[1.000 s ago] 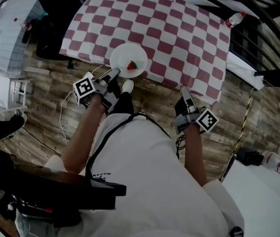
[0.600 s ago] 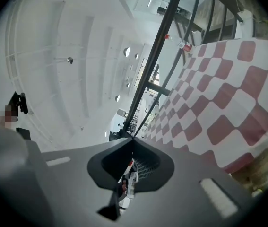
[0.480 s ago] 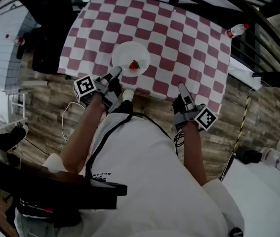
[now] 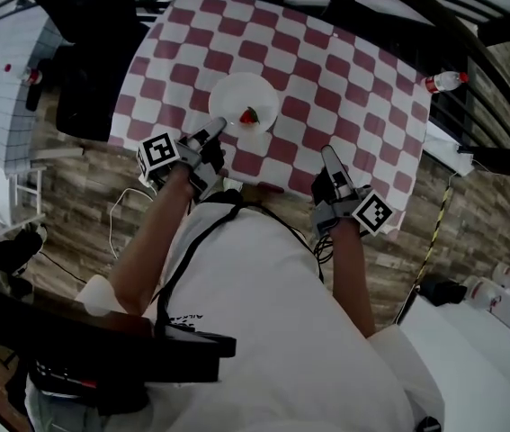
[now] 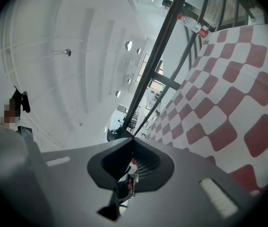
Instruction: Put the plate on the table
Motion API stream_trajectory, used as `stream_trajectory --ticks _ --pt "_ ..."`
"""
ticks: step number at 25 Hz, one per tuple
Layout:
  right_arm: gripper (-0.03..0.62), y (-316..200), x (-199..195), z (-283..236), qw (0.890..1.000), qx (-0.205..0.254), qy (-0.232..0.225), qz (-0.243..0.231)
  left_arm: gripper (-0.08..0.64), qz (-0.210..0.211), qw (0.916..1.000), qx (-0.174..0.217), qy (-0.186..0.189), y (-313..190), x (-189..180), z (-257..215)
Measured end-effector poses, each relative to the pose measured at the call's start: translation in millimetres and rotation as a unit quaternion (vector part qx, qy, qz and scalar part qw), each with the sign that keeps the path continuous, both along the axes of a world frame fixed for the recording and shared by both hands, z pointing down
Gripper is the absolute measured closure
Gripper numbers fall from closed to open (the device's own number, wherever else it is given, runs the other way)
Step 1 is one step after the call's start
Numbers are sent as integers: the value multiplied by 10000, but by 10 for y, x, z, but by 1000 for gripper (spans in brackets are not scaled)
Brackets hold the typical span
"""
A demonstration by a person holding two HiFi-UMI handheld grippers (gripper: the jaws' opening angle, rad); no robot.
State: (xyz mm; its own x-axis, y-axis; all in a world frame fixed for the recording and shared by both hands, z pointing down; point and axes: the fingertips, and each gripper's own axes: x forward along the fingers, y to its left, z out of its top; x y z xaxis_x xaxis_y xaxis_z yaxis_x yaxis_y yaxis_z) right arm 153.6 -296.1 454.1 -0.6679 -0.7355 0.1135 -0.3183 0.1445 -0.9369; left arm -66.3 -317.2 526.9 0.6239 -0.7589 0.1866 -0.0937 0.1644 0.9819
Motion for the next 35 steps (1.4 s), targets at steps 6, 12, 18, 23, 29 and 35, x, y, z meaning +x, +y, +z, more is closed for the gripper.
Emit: stream_trajectory --ticks 6,12,18,23,29,35 --pt "584 -190 -333 91 9997 -102 78 -211 537 -95 9999 -52 -19 -135 -293 149" --pt "584 -419 -698 112 9988 -55 146 -463 537 -98 9999 -67 -63 -239 -602 303" --pt "584 -575 -885 138 9980 -51 168 -601 537 -17 9999 20 -135 -378 -717 427" --pt "584 -590 -929 200 9963 -88 206 -830 537 -182 9998 93 -84 -393 -787 472" --pt "584 -608 -933 274 9920 -211 269 -1215 537 -484 9986 218 88 -383 -798 463" --pt "584 -614 -923 324 9861 -274 348 -1600 537 -864 9959 221 173 -305 -848 555"
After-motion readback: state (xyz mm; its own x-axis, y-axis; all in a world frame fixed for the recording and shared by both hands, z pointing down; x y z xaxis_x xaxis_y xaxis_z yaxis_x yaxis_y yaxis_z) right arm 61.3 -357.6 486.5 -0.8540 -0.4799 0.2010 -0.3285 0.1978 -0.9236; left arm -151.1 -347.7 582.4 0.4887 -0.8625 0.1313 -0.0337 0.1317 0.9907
